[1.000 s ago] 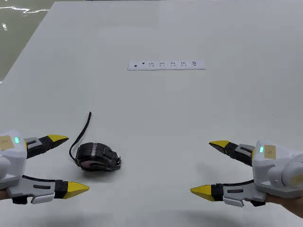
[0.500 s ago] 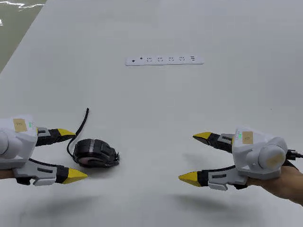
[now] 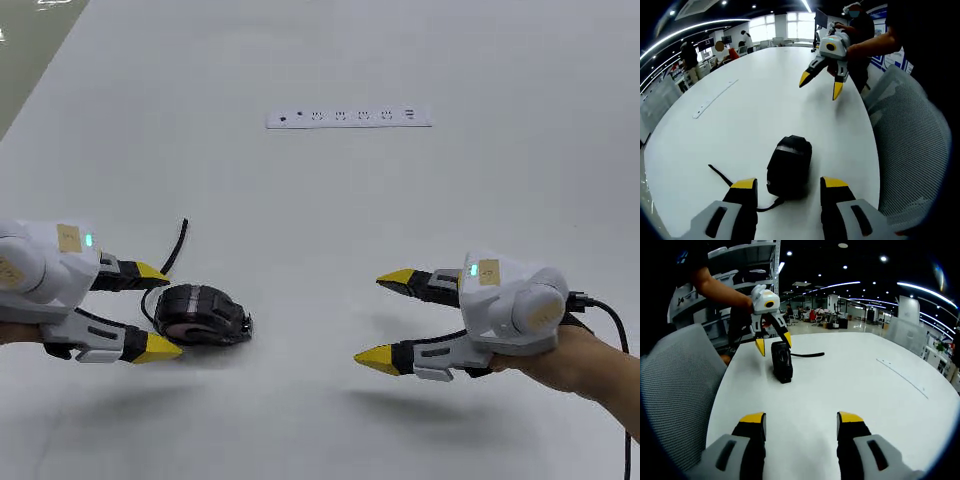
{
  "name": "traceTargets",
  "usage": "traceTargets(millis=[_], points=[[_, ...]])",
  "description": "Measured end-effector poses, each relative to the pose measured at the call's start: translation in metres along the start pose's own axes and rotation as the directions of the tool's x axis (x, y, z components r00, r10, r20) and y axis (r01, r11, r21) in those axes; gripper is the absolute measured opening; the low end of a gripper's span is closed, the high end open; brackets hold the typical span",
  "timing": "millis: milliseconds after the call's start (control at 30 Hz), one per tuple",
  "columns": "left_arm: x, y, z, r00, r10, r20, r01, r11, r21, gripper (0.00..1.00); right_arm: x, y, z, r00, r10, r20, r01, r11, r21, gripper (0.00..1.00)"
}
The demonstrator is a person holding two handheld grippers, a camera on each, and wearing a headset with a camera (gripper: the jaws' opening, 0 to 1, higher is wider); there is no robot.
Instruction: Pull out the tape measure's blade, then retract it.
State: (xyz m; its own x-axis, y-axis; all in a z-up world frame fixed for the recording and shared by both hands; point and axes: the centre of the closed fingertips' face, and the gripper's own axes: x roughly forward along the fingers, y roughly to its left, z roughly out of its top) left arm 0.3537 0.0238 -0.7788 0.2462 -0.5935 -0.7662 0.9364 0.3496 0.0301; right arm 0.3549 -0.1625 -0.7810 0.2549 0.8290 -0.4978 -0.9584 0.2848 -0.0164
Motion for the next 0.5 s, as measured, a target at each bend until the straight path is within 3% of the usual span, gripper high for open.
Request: traceTargets(millis=[500], points=[[0.013, 0.0, -0.008, 0.9932, -0.069, -0.094, 0.074, 0.996, 0.056, 0.37, 0.033, 0.008, 0.009, 0.9974, 0.072, -0.008, -0.072, 0.996, -0.05, 0.51]])
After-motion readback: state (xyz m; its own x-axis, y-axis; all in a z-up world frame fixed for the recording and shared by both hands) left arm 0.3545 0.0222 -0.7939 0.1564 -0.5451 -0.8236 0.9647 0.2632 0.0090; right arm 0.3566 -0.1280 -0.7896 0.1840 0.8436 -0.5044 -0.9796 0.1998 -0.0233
